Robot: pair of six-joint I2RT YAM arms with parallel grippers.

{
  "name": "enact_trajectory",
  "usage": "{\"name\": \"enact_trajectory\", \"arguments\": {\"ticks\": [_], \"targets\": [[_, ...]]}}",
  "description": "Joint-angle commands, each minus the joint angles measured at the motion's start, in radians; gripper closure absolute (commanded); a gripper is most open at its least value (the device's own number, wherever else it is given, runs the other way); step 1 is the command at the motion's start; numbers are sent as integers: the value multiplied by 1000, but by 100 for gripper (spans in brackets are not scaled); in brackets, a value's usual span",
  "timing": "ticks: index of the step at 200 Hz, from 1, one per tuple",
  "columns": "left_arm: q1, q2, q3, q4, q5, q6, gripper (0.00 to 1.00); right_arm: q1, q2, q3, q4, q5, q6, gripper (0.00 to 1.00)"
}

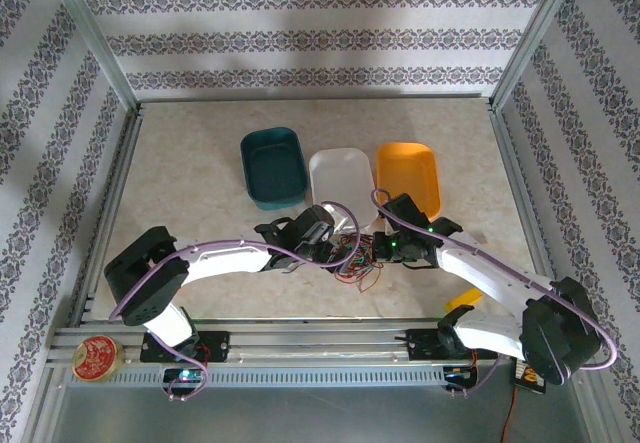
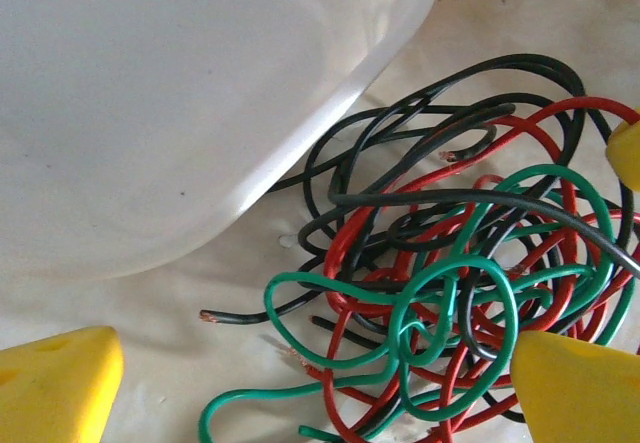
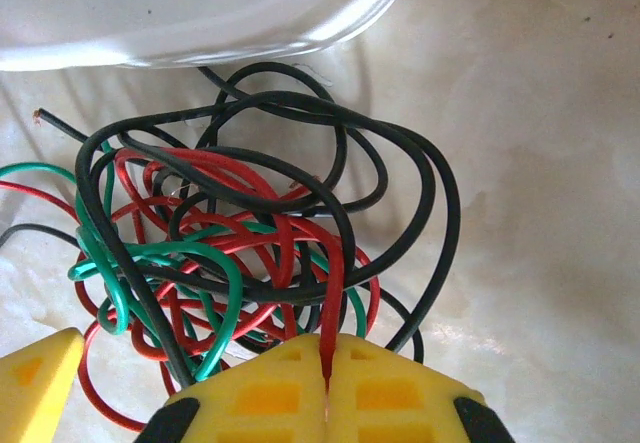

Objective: Untangle the cables

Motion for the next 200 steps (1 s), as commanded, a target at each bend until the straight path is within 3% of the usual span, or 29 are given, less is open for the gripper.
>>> {"name": "enact_trajectory", "arguments": {"ticks": [1,35,59,89,122,164,200], "targets": [[-18,35,33,60,40,24,1,11,-24,2,2,-16,-19,100],[-18,89,64,95,74,37,1,-1,-64,22,2,-89,-45,100],[-18,120,78,100,95,49,15,-43,-102,26,13,-159,-28,100],[-16,152,82,116,101,55,53,-126,-169,19,32,-207,11,100],[-10,186,87,117,98,55,82,-189,-230,31,51,-249,40,100],[-3,191,77,111,87,51,100,-212,-290,74,48,-222,46,100],[2,182,56,99,64,47,100,-226,-357,120,62,-128,12,100]]}}
